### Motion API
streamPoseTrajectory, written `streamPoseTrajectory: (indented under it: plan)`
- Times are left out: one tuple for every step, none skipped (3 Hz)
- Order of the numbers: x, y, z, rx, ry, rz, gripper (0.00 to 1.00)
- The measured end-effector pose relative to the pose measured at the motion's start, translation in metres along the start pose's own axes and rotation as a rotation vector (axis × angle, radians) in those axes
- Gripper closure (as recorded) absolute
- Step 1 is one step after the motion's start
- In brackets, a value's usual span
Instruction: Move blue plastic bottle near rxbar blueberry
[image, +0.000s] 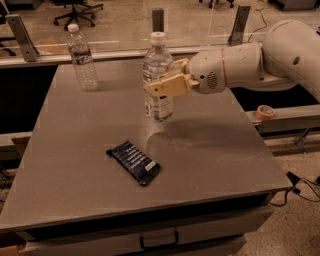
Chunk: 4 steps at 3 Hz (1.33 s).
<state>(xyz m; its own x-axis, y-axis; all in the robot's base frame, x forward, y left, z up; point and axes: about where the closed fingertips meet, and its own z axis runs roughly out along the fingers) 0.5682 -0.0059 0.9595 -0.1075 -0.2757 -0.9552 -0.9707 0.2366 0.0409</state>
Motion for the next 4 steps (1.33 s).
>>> streamPoseTrajectory:
  plan:
    - [0.008,0.023,0.007,-0.039,-0.001,-0.023,1.00]
    - [0.023,0.028,0.008,-0.062,-0.027,-0.031,1.00]
    - [0.037,0.036,0.018,-0.113,-0.042,-0.013,0.83]
    - [0.048,0.046,0.027,-0.155,-0.050,0.002,0.60]
